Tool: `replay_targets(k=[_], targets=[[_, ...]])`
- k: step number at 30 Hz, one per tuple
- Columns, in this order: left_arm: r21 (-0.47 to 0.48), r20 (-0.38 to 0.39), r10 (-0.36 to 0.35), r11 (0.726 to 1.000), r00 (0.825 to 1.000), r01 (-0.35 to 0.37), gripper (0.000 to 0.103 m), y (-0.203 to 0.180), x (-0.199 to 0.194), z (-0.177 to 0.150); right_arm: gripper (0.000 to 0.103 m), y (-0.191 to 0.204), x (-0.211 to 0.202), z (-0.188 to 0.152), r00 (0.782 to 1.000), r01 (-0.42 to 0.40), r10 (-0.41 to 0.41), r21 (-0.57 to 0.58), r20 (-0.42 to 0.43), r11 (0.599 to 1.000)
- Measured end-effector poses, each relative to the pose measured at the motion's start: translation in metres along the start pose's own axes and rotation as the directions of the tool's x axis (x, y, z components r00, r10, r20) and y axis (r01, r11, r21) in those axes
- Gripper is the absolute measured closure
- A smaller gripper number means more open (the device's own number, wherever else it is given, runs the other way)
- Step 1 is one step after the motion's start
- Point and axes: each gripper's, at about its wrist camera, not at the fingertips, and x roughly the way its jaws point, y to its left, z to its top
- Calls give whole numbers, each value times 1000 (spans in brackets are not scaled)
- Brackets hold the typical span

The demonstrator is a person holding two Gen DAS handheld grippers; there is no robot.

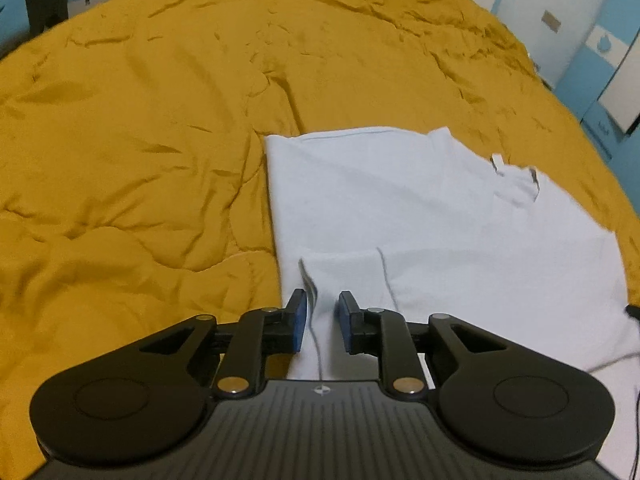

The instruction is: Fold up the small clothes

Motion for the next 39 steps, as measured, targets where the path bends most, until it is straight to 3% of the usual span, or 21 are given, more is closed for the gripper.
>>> replay_targets(k=[3,5,11,15,21,24,28,33,39], targets=[[6,27,35,999,999,-35,76,-2,-16,-5,99,-2,-18,-3,995,98,-97,-70,13,993],[5,52,15,1000,999,-16,76,-4,-31,-9,98,-10,-37,-7,992,121,-118,-102,35,987],[112,97,-49,993,994,38,72,-25,-82,-19,93,-11,-106,-20,988,126,-99,-241,123,962],[208,113,-110,974,987,84,68,-37,-117,-31,79,-6,-162,-31,983,102,-39,-349,182,931],[353,122,-153,930,981,101,64,-55,-157,-64,70,6,-219,-68,978,110,8,-551,207,827],[451,90,-163,886,982,106,59,-64,-165,-87,67,10,-232,-97,978,125,10,-629,207,767],[584,30,-153,805,988,107,51,-75,-172,-129,67,13,-240,-144,985,103,31,-712,172,695],[712,-44,-141,690,989,130,40,-81,-173,-182,64,13,-243,-201,989,25,95,-766,112,642],[791,-130,-145,582,981,191,26,-82,-177,-230,50,13,-240,-251,992,-50,125,-816,28,576]])
